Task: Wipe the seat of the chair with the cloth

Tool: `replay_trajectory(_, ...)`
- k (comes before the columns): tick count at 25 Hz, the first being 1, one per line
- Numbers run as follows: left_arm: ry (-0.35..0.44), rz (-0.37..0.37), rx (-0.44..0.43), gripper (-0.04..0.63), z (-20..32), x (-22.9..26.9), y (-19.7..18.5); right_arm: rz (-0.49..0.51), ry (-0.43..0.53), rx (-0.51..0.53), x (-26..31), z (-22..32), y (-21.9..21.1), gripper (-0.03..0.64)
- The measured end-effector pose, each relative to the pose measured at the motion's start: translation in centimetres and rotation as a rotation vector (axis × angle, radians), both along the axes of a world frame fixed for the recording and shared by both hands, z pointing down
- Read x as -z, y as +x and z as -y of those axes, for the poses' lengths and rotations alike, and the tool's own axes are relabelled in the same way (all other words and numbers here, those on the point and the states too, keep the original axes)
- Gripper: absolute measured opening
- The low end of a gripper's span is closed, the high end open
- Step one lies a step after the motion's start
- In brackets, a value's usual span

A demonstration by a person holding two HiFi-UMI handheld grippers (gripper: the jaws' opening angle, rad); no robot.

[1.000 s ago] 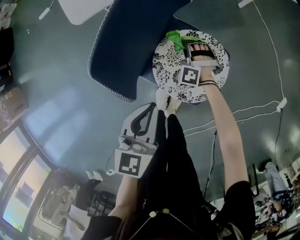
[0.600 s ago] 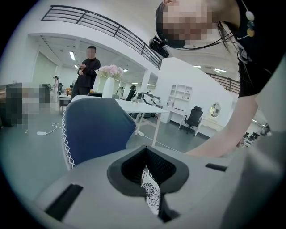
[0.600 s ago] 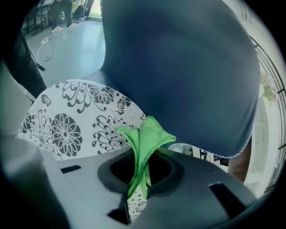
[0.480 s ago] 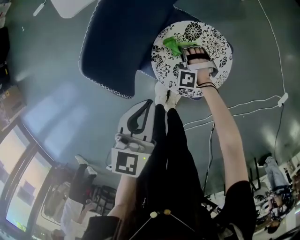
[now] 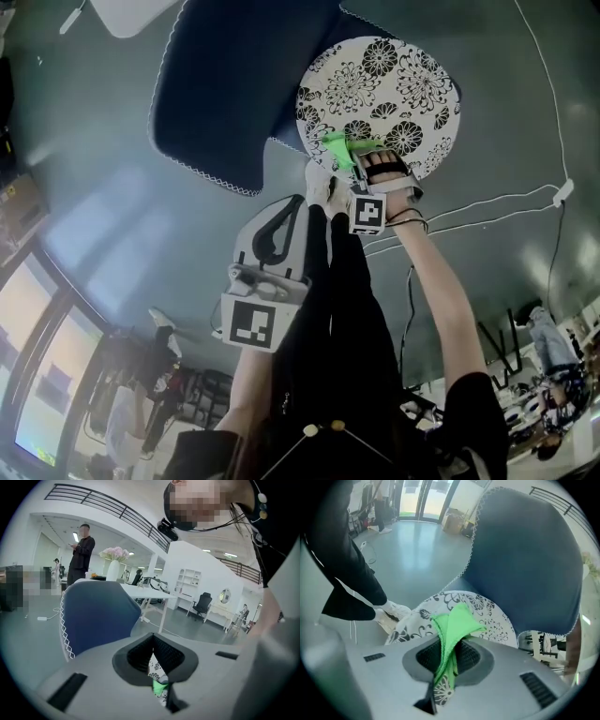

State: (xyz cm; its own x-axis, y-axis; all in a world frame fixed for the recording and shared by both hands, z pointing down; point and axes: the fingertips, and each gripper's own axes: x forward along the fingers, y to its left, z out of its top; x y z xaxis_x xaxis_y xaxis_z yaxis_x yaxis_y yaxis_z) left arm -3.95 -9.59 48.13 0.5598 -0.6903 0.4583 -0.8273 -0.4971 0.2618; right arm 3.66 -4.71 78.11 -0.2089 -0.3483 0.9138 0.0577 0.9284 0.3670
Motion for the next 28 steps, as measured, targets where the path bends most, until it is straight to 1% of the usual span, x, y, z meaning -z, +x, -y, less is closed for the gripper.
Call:
replay_trajectory(2, 0.002, -0.002, -0.002, 0.005, 0.0, 0.0, 0.1, -0.001, -0.051, 0.015, -0.3, -2.5, 0.2, 0.051)
replay_trajectory(3, 0.002, -0.002, -0.003, 0.005, 0.0, 0.0, 0.2, 0.005, -0.085, 0.038, -0.4, -3.9, 0.1, 0.051)
replay_trajectory(5, 0.0, -0.004, -0.002, 0.006, 0.0, 0.0, 0.2, 0.017, -0.151, 0.112, -0.6, -6.7, -0.2, 0.051)
replay_trajectory(6, -0.001, -0.005, -0.001, 0.005, 0.0, -0.1, 0.1, 0.018, -0.168, 0.15, -0.6, -7.7, -0.3, 0.051)
replay_trajectory(8, -0.001, -0.006, -0.002, 0.005, 0.0, -0.1, 0.1, 0.012, -0.162, 0.193, -0.4, -8.5, -0.3, 0.051)
replay_trajectory(10, 0.0, -0.007, -0.007, 0.005, 0.0, -0.1, 0.3, 0.014, -0.138, 0.169, 0.2, -7.5, 0.0, 0.051)
replay_trajectory(13, -0.003, -0.008, -0.01, 0.005, 0.0, -0.2, 0.4, 0.01, -0.103, 0.07, 1.6, -3.5, 1.3, 0.051)
replay_trajectory(18, -0.008, -0.006, -0.017, 0.005, -0.1, -0.2, 0.7, -0.045, 0.057, -0.054, 3.1, 6.0, 5.4, 0.051)
replay_trajectory(22, 0.005, -0.001, -0.026, 0.005, 0.3, 0.1, 0.9, -0.073, 0.188, -0.116, 3.7, 13.3, 8.7, 0.051)
replay_trajectory(26, 0.012, -0.003, -0.026, 0.005, 0.6, 0.0, 0.9, -0.128, 0.263, -0.137, 3.7, 18.3, 11.4, 0.051)
replay_trajectory(28, 0.008, 0.0, -0.031, 0.005, 0.6, 0.0, 1.0, -0.169, 0.302, -0.186, 3.7, 20.6, 13.1, 0.051)
